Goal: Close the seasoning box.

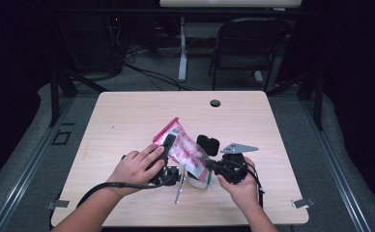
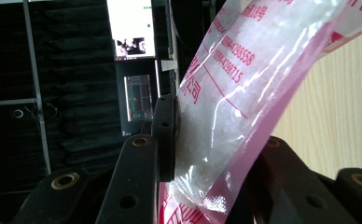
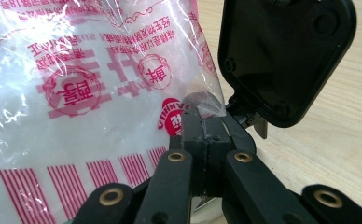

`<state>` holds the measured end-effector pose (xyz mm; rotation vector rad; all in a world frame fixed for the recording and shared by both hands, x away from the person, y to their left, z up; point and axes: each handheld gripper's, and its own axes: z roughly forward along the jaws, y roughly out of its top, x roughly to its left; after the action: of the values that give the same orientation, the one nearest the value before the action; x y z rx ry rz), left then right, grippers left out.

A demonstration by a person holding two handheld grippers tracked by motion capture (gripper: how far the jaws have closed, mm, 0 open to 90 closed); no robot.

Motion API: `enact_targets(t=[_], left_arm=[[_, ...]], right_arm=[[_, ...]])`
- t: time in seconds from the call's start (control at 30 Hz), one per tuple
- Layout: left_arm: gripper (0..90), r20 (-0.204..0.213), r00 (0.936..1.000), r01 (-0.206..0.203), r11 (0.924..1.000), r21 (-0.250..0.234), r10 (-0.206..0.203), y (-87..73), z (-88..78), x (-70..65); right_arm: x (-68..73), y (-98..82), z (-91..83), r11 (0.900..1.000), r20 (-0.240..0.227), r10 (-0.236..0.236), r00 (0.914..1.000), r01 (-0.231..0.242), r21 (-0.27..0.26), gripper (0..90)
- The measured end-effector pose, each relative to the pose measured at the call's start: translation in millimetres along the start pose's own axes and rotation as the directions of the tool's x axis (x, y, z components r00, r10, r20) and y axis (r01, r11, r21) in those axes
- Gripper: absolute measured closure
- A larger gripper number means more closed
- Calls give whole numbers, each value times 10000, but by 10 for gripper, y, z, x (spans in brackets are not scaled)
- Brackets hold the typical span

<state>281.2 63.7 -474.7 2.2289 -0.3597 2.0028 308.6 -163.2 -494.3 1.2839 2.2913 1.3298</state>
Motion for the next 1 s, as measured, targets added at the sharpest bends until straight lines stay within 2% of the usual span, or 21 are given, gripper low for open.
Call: enact_targets(t=[0.07,0.1,0.2,0.23,0.27,0.33,0.43,0.5,1.0], left_arm=[[718,-49,9999,-100,9999,-32,100,9,-5,5],[718,27,10000,29,10000,-27,-29,10,-5,-6],[719,-101,9999,-114,9999,-95,113,27,-16,17],[719,-24,10000,-53,10000,-83,53,30,-18,17],[719,-184,9998,-98,9998,-177,95,35,-21,23],[720,-59,10000,-28,9999,-147,27,42,-28,29],[721,-101,9999,2,9998,-187,-4,48,-40,31],[722,-103,9998,-146,9997,-175,144,53,-49,39],[723,-228,9993,-299,9992,-262,293,69,-81,56]], right_arm=[[-9,-4,10,10000,14,13,10000,-13,52,900],[-16,-8,17,10000,1,40,10000,-40,76,900],[-17,-15,26,10000,118,-10,9999,9,58,900],[-19,-15,27,10000,104,-6,9999,5,81,900],[-17,-16,30,10000,117,-12,9999,11,68,900],[-9,-20,40,10000,161,-21,9999,21,-26,900],[-3,-19,39,9999,257,-57,9997,54,134,900],[-2,-19,43,9999,279,-105,9996,101,131,900],[5,-25,64,9999,403,-40,9992,35,119,900]])
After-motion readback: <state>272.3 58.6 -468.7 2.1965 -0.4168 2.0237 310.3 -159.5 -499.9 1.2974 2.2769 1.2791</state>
